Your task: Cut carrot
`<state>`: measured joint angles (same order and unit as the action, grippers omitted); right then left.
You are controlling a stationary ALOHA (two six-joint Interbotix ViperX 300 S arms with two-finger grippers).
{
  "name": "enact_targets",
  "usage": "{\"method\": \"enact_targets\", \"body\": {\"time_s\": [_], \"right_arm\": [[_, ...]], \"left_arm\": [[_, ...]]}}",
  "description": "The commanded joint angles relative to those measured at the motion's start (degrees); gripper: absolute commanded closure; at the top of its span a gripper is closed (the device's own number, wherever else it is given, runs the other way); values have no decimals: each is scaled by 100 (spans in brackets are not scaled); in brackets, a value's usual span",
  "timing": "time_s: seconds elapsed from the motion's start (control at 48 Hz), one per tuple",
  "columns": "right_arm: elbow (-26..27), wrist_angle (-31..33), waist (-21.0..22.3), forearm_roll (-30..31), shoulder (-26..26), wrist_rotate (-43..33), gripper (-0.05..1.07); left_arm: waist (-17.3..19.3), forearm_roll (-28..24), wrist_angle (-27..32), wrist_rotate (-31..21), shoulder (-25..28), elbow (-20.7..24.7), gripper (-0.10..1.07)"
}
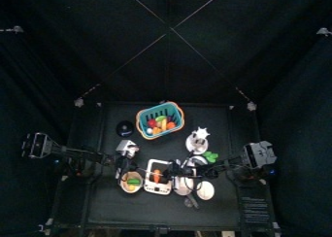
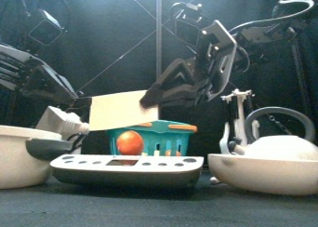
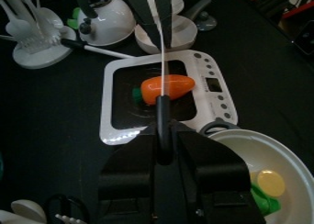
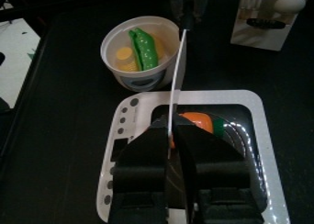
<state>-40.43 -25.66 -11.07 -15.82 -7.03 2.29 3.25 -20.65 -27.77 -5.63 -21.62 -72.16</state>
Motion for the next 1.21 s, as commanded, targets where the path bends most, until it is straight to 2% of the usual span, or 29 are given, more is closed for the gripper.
{"method": "enact_targets", "body": {"time_s": [0.0, 0.167, 0.375, 0.583, 0.646, 0.854, 0.958, 1.188], "right_arm": [[62, 18, -132, -9, 97, 9, 66], [62, 18, -123, -35, 9, 9, 66], [70, 97, -132, -132, -202, 0, 66], [79, 290, 70, -202, -352, 18, 66], [44, 334, 290, -158, -378, 44, 66], [53, 782, 738, 343, -334, 26, 66], [97, 791, 756, 352, -264, 35, 67], [105, 888, 765, 527, 246, 35, 67]], "left_arm": [[149, 53, 18, -9, 44, 44, 64], [149, 141, 9, 0, 334, 62, 64], [149, 237, 9, 0, 413, 44, 64], [211, 264, 18, 0, 413, 53, 64], [316, 299, 9, 9, 422, 62, 64], [343, 308, 18, 9, 439, 88, 64], [352, 308, 18, 18, 439, 97, 64], [343, 352, 18, 0, 290, 272, 62]]}}
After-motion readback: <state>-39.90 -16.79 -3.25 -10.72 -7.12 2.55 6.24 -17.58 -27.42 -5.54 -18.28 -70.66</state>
